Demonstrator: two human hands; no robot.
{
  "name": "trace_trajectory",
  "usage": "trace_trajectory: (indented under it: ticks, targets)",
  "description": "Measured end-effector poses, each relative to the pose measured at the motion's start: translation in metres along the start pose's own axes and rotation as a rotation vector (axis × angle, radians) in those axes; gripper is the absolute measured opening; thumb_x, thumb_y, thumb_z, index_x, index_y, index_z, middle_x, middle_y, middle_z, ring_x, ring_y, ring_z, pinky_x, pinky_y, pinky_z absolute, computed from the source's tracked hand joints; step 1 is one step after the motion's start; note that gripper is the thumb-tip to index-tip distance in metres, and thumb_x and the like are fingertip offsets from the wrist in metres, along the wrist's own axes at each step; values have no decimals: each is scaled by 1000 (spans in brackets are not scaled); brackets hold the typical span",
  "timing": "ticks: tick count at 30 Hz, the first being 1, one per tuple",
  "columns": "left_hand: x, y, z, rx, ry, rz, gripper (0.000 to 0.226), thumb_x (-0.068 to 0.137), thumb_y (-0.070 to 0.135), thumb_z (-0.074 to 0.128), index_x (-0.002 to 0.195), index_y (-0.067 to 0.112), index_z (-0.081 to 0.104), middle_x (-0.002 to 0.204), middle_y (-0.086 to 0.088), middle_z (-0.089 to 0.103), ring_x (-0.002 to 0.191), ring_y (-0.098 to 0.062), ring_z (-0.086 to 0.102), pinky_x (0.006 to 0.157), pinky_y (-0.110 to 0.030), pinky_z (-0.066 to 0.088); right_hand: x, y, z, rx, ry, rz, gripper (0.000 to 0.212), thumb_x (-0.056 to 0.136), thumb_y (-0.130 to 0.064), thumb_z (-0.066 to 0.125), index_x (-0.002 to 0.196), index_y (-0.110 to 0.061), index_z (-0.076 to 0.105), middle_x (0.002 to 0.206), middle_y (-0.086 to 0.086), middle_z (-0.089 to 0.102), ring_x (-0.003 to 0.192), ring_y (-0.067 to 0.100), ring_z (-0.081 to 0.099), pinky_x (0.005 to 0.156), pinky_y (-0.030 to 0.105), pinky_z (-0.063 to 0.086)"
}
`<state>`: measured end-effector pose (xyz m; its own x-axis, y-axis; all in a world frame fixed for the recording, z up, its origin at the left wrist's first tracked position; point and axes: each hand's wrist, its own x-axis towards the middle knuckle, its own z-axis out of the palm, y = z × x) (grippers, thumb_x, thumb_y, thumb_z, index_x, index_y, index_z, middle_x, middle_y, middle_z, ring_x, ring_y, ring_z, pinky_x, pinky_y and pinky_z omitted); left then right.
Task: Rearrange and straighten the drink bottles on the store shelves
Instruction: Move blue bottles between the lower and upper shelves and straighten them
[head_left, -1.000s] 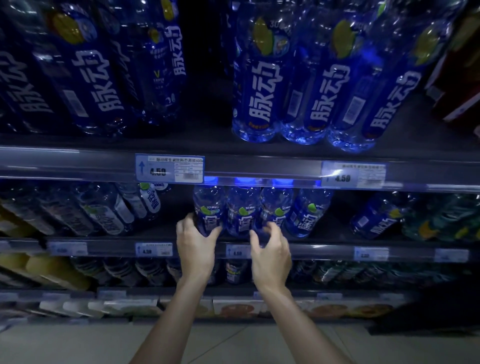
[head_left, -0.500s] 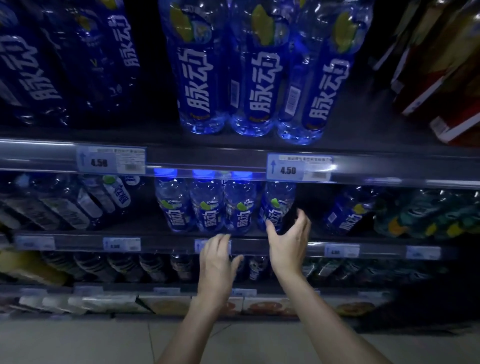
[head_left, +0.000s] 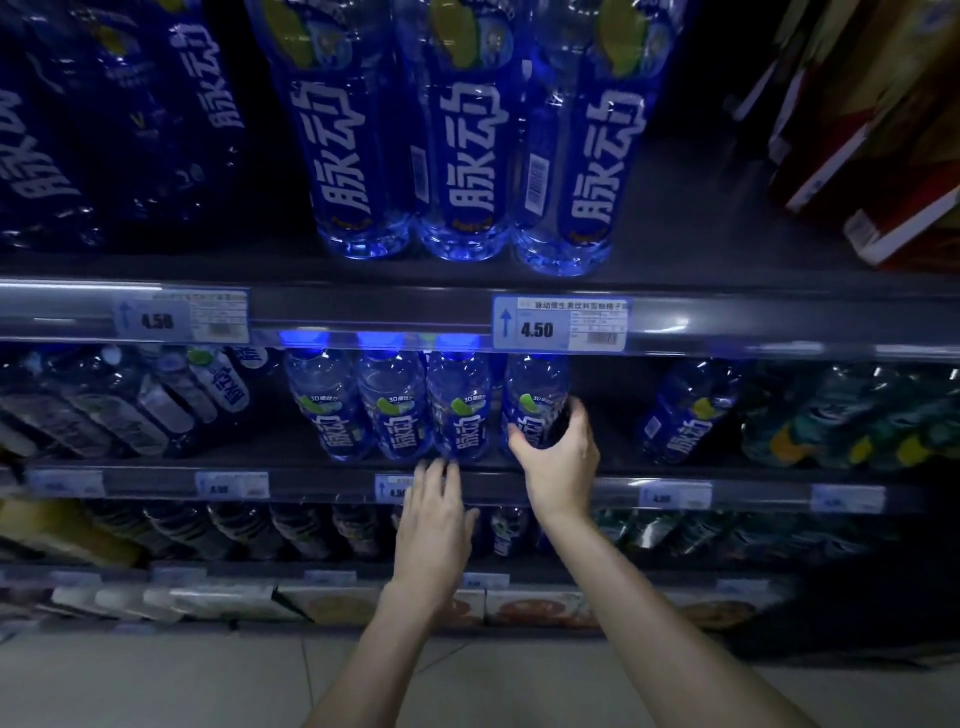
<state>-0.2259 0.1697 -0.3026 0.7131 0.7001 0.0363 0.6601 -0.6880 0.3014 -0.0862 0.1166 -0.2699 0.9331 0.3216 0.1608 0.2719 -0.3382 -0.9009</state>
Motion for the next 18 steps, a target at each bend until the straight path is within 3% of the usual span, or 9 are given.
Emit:
trace_trajectory:
  ticks: [3,6,10,14,18]
  targets:
    - [1,-1,-3,7,-8,0,67,95,35,52,148,9,19,152,-7,26,142,-25,19,115,-37,19,-7,-2,0,9,-15,-1,74,69,-29,83,132,-11,48,125,7,60,112,22,54,86,19,34]
    - [2,-2,-6,24,-11,14,66,95,35,51,147,11,20,151,-5,26,142,-23,19,114,-36,21,-10,-4,0,26,-29,8,72,70,-30,82,132,-14,47,123,4,59,103,5,46,79,10,28]
    - [2,0,-9,17,-16,20,64,94,33,52,146,10,22,150,-6,27,141,-23,21,114,-35,21,-7,-6,-1,49,-70,6,70,70,-28,81,130,-15,49,119,3,62,106,16,56,85,22,39]
    - [1,4,-12,-27,-22,11,62,93,30,54,144,9,26,147,-7,31,139,-25,26,112,-37,25,-8,-7,-2,60,-90,16,69,73,-29,80,132,-18,46,120,0,60,103,10,54,82,18,38]
    - [-1,9,-14,-71,-13,10,51,91,24,56,136,10,39,143,-8,38,136,-24,31,111,-36,29,-14,-5,-8,63,-126,24,76,75,-36,78,138,-22,37,130,-2,54,115,9,49,91,23,40]
